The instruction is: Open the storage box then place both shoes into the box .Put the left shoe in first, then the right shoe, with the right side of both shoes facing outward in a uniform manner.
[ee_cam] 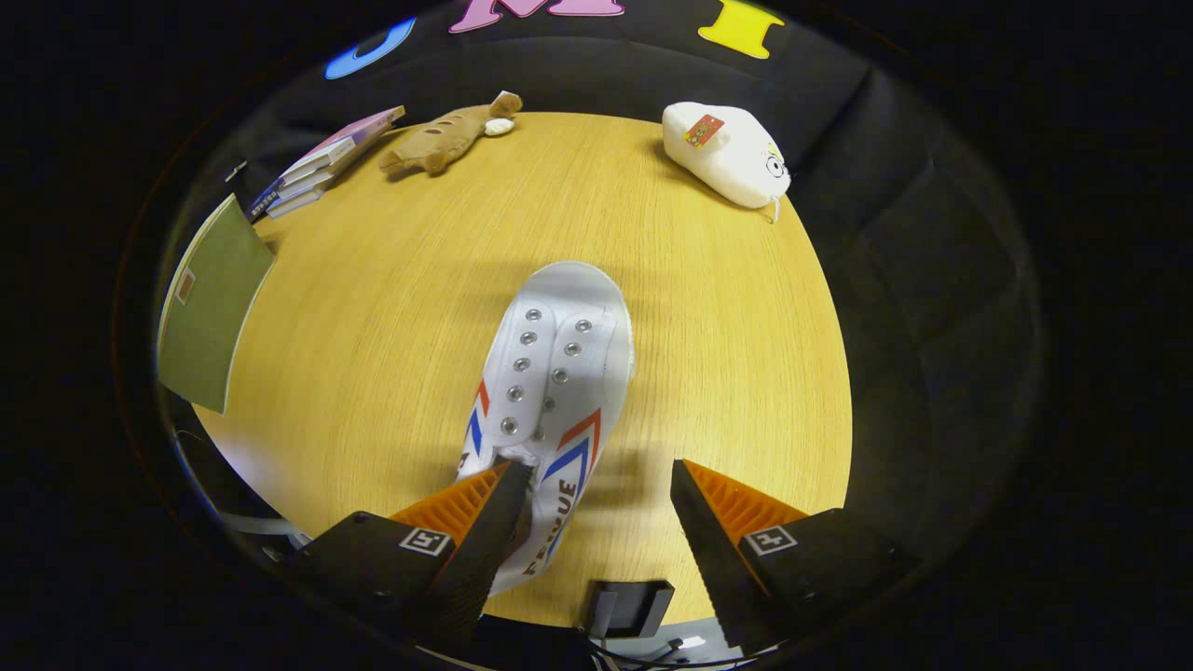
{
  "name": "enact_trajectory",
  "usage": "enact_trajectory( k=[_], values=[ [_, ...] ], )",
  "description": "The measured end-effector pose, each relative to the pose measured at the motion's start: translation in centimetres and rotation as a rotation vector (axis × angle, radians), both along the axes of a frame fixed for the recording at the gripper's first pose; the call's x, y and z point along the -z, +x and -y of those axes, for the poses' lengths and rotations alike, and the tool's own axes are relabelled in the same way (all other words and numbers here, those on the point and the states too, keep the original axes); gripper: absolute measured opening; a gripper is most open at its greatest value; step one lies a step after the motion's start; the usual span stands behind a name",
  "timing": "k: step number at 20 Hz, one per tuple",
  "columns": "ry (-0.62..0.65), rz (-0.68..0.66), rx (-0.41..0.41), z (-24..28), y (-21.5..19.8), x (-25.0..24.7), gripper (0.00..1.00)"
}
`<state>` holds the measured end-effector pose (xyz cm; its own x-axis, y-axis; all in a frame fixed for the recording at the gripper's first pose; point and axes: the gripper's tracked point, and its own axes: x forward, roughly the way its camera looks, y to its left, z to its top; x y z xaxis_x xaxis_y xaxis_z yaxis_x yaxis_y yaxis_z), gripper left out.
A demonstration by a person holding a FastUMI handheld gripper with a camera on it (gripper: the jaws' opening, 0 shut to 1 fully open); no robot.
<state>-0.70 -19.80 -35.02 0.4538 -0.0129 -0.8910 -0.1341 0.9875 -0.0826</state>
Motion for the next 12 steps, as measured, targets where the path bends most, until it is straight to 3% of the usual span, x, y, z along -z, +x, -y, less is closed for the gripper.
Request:
enact_trajectory(
  k=[1, 3, 7, 10, 12],
  values=[
    [0.025, 0.002, 0.011, -0.3, 0.3, 0.2, 0.97],
    [0.074, 0.0, 0.041, -0.8, 0.5, 0.6, 0.86],
    [0.15, -0.02, 0.106, -2.1, 0.2, 1.4, 0.47],
    [0.129, -0.007, 0.131, -1.7, 0.2, 1.3, 0.33],
    [0.132, 0.002, 0.155, -1.6, 0.2, 1.4, 0.14]
  ],
)
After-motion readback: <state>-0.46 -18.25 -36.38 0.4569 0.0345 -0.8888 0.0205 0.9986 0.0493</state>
